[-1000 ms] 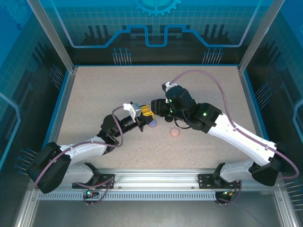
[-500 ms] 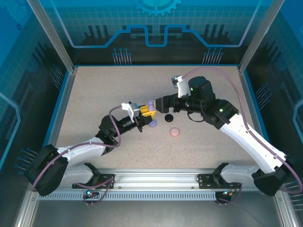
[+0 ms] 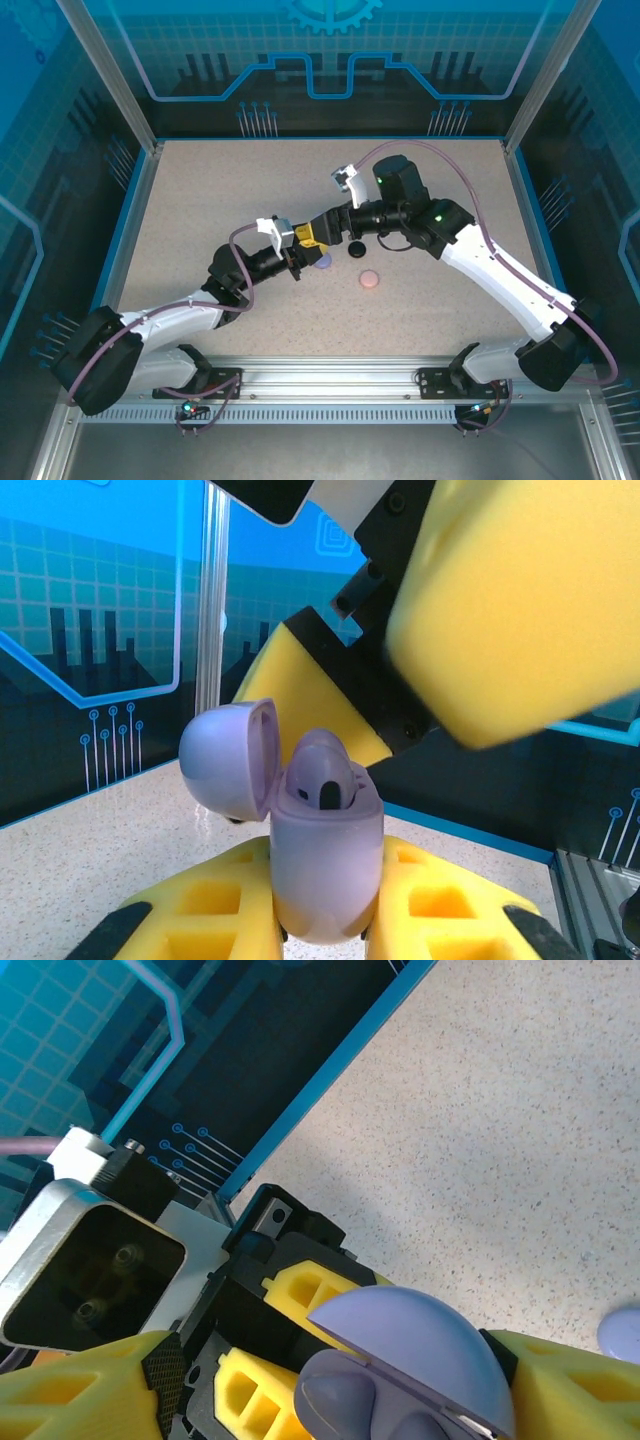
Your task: Insert the wireless bluetooth earbuds into the charging case
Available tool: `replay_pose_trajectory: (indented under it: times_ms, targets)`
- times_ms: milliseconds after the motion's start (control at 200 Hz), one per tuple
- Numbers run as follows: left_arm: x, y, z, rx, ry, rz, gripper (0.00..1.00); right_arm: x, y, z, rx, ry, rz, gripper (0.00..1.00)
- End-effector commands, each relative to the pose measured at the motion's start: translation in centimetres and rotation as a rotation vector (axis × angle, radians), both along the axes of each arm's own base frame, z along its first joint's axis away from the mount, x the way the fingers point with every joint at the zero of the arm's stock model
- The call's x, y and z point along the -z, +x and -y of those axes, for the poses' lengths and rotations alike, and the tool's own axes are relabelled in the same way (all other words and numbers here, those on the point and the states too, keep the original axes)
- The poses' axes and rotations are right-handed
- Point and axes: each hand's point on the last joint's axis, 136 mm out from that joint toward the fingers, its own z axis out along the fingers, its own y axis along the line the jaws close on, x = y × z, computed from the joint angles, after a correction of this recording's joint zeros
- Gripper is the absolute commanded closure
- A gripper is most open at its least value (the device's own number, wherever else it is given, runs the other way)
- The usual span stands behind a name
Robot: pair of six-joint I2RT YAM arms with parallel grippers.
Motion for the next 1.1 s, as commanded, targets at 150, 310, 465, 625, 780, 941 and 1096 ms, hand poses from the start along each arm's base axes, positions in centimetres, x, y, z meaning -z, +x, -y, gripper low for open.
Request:
replay_pose_trajectory:
  times_ms: [150, 310, 465, 625, 780, 941, 1096]
  targets:
    - [-1.4, -0.3, 0.3, 0.019, -0.025, 0.027, 0.96, -3.6, -1.1, 0.3, -0.045, 0.05, 0.128, 0.24]
    - [-1.3, -0.2, 0.3, 0.015, -0.023, 0.024, 0.96, -3.9, -1.6, 0.9, -0.04, 0.051, 0.152, 0.25]
    - [-1.2, -0.1, 0.4, 0.016, -0.023, 0.018, 0.96, -3.5, -1.9, 1.7, -0.018, 0.033, 0.153, 0.24]
    - [-1.1, -0.1, 0.4, 0.019, -0.019, -0.002, 0.96, -2.2, -0.9, 4.1, 0.101, -0.098, 0.175, 0.23]
    - [1.0, -0.1, -0.1, -0.001, 0.016, -0.101, 0.96, -0.4, 0.8, 8.8, 0.311, -0.268, 0.187, 0.21]
    - [5.6, -0.2, -0.9, -0.03, 0.074, -0.323, 0.97, 2.9, 1.4, 13.5, 0.469, -0.395, 0.125, 0.2]
    - [10.8, -1.1, -1.3, -0.037, 0.147, -0.589, 0.97, 5.1, 1.7, 16.4, 0.567, -0.419, 0.107, 0.16]
